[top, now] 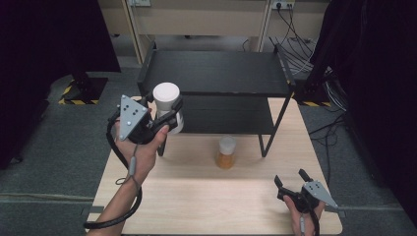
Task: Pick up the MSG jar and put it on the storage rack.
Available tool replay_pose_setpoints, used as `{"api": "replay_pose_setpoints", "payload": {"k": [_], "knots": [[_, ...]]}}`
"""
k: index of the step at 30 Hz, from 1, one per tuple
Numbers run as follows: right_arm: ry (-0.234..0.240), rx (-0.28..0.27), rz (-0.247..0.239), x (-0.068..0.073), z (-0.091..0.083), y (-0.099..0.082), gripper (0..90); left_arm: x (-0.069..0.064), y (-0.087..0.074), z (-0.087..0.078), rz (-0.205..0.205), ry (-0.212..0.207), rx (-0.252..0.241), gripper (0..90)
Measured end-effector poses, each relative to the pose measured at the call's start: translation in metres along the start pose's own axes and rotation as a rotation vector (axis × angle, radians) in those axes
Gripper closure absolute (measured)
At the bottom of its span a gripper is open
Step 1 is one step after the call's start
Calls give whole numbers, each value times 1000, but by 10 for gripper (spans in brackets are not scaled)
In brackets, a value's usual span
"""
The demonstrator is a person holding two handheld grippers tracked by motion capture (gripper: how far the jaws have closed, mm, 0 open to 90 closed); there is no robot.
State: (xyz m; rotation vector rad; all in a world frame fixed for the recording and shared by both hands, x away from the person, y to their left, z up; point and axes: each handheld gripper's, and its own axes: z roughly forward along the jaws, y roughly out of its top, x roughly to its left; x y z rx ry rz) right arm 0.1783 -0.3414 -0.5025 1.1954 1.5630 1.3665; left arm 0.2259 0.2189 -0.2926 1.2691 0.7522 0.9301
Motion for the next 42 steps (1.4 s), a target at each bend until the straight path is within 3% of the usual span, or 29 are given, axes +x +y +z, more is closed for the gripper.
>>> {"api": "replay_pose_setpoints", "payload": {"k": [20,42], "knots": [[2,-2,-4,0,0,0,29,0,20,13,10,6,-1,334],[1,0,-1,0,0,0,31,6,39,24,-14,14,-2,335]]}}
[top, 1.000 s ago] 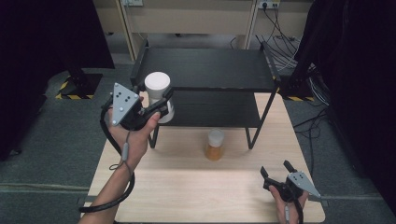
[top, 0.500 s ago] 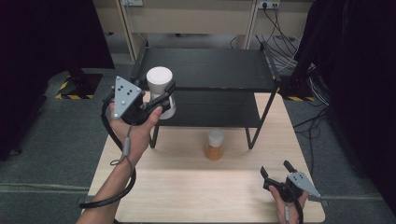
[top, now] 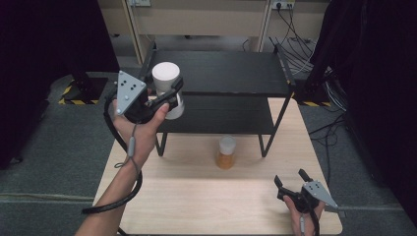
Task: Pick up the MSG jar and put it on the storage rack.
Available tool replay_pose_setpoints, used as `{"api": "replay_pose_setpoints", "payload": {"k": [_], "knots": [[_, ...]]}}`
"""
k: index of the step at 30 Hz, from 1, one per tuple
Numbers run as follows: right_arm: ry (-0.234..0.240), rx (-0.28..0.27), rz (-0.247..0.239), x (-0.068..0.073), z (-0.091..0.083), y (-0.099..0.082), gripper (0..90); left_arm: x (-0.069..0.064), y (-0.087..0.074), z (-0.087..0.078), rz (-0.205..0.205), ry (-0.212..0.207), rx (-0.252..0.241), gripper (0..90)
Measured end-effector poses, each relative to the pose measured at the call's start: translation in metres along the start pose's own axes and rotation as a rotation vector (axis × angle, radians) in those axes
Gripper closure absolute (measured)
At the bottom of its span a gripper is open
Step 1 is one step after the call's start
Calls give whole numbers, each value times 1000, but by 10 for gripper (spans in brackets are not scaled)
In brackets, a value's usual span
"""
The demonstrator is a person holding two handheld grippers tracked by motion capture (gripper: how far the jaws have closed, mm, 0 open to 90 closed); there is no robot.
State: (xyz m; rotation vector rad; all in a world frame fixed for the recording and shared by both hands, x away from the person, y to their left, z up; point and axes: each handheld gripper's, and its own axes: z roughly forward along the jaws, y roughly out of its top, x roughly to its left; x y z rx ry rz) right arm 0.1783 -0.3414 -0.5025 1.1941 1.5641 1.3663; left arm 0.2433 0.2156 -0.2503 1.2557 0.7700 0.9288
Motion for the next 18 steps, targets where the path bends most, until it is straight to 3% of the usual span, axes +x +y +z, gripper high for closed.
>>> {"api": "replay_pose_setpoints", "payload": {"k": [18], "knots": [[-1,2,-3,0,0,0,34,4,20,12,-11,18,3,335]]}}
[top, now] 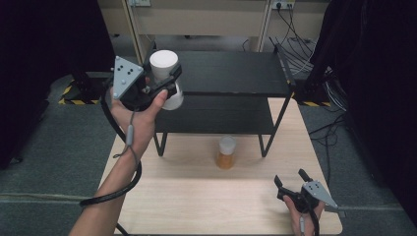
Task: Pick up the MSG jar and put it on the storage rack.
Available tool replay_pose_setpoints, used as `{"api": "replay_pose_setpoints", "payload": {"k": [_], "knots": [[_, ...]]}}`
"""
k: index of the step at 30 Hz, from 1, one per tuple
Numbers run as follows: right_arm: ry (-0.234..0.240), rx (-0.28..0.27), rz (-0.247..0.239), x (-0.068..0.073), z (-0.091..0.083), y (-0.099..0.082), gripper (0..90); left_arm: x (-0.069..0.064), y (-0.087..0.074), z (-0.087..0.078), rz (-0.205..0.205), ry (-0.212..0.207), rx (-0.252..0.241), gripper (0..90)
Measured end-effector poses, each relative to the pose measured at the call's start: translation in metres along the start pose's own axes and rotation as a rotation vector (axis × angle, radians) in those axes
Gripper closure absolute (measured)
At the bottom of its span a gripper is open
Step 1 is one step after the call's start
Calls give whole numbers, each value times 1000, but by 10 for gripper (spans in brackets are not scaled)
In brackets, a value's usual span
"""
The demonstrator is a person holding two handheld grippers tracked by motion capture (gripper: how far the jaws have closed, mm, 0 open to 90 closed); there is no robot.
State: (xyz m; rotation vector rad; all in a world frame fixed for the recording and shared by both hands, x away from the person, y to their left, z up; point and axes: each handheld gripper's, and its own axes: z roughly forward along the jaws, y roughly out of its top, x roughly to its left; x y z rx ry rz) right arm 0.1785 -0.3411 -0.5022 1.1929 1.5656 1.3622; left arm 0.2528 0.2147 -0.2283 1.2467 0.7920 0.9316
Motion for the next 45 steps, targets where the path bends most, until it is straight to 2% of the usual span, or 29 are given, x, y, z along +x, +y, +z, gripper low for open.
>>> {"api": "replay_pose_setpoints", "payload": {"k": [8,31,45], "knots": [[1,0,3,0,0,0,35,1,4,6,-10,14,4,335],[6,2,0,-1,0,0,37,1,21,36,30,80,36,335],[8,3,-4,-1,0,0,38,7,19,48,35,102,52,334]]}}
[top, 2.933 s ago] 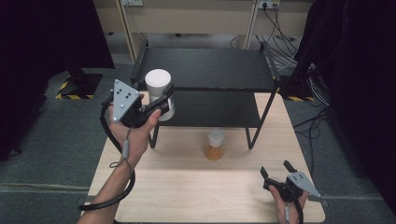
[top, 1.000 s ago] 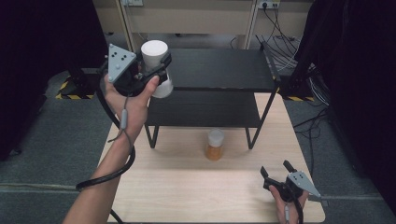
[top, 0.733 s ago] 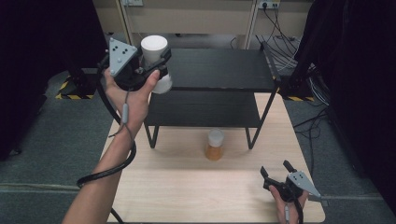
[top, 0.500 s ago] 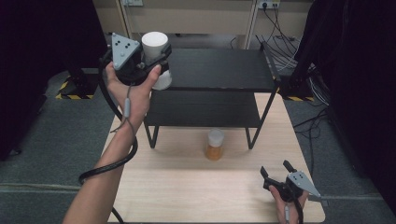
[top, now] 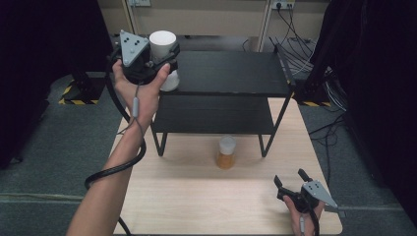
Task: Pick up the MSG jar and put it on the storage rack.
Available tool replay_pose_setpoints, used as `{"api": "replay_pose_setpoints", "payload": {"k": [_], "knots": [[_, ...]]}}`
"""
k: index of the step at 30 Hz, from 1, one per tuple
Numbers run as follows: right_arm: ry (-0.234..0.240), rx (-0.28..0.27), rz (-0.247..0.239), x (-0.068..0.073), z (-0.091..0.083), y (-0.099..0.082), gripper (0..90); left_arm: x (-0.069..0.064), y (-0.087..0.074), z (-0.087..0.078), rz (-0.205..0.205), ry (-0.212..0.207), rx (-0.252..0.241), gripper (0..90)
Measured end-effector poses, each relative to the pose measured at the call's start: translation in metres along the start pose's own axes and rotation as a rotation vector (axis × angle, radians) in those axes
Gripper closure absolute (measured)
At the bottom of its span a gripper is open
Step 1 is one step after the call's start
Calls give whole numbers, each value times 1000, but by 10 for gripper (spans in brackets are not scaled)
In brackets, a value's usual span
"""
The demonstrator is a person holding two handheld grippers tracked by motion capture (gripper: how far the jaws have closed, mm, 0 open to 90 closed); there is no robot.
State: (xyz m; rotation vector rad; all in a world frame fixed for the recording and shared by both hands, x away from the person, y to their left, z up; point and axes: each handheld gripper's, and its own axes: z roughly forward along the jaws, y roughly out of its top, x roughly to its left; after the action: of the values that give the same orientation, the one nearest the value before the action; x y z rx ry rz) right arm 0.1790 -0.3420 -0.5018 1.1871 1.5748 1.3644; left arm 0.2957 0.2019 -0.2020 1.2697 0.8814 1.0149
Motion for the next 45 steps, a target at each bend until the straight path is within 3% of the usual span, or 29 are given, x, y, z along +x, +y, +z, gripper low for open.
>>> {"api": "replay_pose_setpoints", "payload": {"k": [6,12,21,22,25,29,37,45], "knots": [[0,0,-2,0,0,0,39,3,-3,6,-9,15,7,334],[1,1,-4,0,0,0,39,6,-8,9,-45,24,3,334],[0,-1,-10,1,0,0,39,11,-14,7,-52,6,-21,329],[0,-1,-10,1,0,0,39,11,-16,8,-47,9,-28,322],[1,-3,-7,1,0,-1,39,8,-22,7,-35,26,-74,168],[1,-2,-8,1,0,0,39,6,-24,1,12,39,-115,66],[2,0,-11,1,0,0,39,6,-30,-19,35,27,-148,54],[2,0,-11,1,0,0,38,1,-50,-43,29,6,-171,50]]}}
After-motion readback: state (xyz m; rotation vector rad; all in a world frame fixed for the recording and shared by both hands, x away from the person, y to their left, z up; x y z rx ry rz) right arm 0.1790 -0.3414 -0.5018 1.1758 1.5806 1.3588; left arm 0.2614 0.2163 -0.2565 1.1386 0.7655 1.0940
